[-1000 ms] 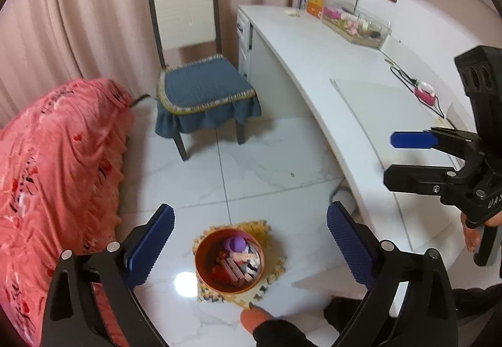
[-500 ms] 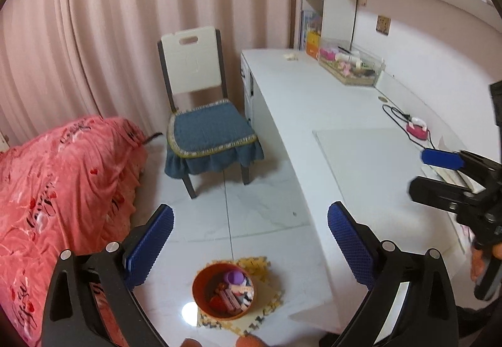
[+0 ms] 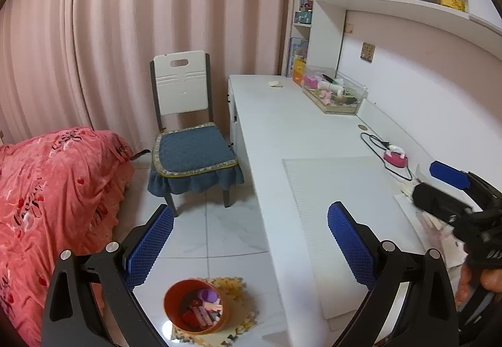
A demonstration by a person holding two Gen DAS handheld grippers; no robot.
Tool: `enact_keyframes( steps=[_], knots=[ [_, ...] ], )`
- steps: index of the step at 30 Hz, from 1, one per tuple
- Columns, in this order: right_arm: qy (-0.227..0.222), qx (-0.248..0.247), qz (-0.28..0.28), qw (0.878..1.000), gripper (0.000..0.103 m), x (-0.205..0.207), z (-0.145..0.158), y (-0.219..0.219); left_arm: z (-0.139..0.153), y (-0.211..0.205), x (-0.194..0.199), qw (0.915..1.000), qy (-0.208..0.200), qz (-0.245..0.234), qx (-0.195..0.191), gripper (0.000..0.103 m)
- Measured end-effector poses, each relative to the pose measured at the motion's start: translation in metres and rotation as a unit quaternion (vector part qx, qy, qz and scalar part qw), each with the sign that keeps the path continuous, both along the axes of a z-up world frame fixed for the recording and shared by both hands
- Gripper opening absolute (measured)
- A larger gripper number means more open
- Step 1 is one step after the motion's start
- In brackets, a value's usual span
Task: Collect trash
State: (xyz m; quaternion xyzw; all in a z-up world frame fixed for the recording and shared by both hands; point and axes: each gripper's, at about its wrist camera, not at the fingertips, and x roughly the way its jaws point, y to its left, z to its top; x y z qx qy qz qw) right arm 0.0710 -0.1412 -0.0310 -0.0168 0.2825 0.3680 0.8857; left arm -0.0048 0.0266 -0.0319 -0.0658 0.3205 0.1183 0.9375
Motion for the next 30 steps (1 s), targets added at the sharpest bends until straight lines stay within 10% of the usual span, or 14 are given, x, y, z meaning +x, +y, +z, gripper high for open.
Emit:
enact_keyframes(
  steps=[30],
  knots=[
    [0.024,-0.004,0.016,1.0,0.098,0.011,-0.015,0.012,-0.001,-0.002,0.006,0.9986,0.015,0.043,0.027,0.097]
  ],
)
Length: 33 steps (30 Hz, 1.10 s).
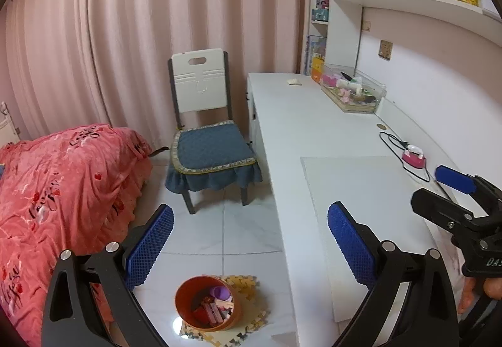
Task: Collect trash
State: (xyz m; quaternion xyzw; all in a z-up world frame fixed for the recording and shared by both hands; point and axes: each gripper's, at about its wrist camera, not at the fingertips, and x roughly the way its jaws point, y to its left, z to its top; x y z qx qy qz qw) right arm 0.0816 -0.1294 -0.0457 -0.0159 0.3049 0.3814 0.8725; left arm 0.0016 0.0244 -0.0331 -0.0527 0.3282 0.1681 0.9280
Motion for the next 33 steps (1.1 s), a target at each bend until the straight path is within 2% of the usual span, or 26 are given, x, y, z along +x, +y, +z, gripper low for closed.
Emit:
enact_keyframes(
  steps=[33],
  knots=[
    [0.016,-0.004,0.007,1.0,0.098,0.0019,-0.0059,0.0055,-0.0039,-0.0089,0.0026,0.9993,0.003,-0.034,-0.019,0.097]
  ],
)
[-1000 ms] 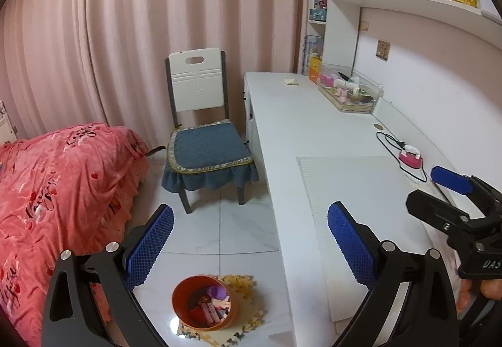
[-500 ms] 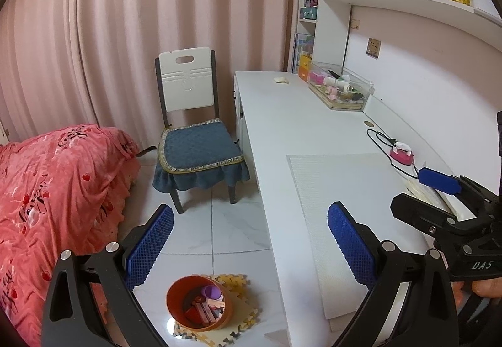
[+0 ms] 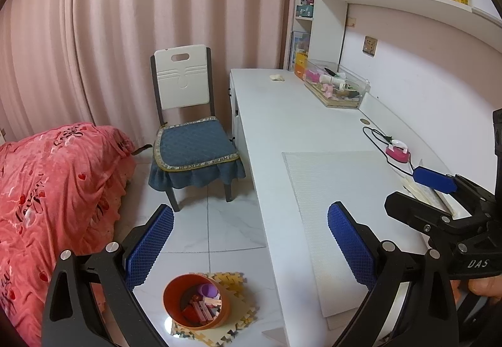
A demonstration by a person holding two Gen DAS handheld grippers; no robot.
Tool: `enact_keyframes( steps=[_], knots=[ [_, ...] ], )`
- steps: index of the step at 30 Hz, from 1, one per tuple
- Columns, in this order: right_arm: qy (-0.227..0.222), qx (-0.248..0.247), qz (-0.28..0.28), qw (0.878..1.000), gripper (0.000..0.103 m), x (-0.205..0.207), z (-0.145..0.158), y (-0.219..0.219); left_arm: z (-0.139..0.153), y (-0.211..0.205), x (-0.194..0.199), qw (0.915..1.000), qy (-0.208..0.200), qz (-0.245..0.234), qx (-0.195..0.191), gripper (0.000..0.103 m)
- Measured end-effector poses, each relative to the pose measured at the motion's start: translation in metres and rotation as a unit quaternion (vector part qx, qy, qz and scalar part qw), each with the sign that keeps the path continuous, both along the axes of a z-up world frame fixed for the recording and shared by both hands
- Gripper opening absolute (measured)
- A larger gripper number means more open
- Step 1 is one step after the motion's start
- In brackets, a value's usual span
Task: Collect trash
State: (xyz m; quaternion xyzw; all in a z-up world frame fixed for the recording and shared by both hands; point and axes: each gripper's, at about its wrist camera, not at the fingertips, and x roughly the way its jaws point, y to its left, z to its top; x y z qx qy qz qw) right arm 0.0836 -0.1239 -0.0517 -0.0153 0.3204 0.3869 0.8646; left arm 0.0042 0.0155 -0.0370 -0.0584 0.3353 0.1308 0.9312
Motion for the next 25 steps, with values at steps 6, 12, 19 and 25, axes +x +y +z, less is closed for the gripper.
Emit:
enact_keyframes(
  steps=[6,12,19,25],
  knots=[
    [0.002,-0.001,0.0,1.0,0.098,-0.0037,-0.0035,0.003,-0.0005,-0.001,0.0007,1.0,0.001,-0.005,-0.003,0.097],
    [0.003,0.0,-0.001,1.0,0.098,-0.0035,-0.0046,0.0028,-0.0005,-0.0006,0.001,0.9999,-0.001,-0.01,-0.007,0.097],
    [0.007,0.0,-0.001,1.0,0.098,-0.0071,-0.009,0.0058,0.0002,0.0019,0.0001,0.9998,-0.004,-0.016,-0.008,0.097],
    [0.007,0.0,-0.001,1.0,0.098,-0.0082,-0.0094,0.0062,-0.0021,0.0017,0.0008,0.9997,0.002,-0.02,-0.01,0.097]
  ],
)
